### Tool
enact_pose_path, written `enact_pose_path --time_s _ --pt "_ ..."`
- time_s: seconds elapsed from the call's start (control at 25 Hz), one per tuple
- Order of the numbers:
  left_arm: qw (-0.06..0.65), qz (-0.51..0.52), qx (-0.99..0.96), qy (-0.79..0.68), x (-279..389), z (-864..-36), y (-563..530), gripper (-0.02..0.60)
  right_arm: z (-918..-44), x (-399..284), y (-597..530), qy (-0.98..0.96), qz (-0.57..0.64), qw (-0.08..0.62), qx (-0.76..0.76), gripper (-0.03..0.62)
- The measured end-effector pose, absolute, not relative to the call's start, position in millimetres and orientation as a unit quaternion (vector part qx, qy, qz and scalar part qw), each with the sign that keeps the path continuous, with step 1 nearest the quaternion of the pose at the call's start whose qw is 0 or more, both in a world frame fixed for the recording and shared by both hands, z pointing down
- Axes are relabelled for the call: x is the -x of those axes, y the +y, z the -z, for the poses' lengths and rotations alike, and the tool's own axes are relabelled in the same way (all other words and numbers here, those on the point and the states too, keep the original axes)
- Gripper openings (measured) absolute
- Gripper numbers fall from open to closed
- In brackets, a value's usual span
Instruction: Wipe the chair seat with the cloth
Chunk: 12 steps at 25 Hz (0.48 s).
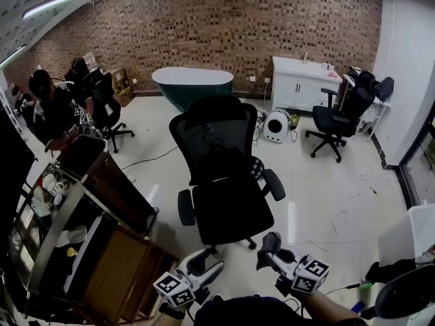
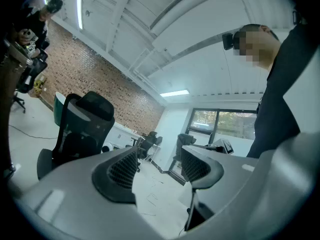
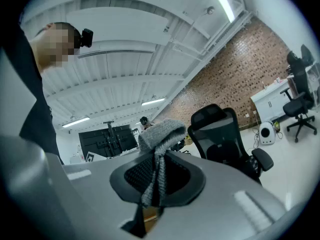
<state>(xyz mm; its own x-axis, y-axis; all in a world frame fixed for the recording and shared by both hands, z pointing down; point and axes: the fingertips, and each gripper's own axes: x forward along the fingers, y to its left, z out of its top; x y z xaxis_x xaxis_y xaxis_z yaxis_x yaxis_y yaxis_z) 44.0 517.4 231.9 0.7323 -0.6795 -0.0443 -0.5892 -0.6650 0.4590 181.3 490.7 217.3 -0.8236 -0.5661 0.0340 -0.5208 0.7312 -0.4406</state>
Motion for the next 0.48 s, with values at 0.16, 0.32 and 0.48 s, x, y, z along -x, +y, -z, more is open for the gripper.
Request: enact_pose_path --time_s 0.16,0.32,0.48 --pt "0.205 0.097 -0.902 -0.368 -70 -229 507 0.296 -220 -206 483 0.937 0.213 0.048 0.273 0.032" --pt "0.207 0.101 -0.895 -0.382 -87 -230 504 0.296 -230 -225 474 0.939 0.219 0.04 0.262 0.032" --pt "0.207 0.095 -0.889 -0.398 -87 -234 501 0.296 -233 -222 467 0.942 0.227 0.043 0.243 0.032"
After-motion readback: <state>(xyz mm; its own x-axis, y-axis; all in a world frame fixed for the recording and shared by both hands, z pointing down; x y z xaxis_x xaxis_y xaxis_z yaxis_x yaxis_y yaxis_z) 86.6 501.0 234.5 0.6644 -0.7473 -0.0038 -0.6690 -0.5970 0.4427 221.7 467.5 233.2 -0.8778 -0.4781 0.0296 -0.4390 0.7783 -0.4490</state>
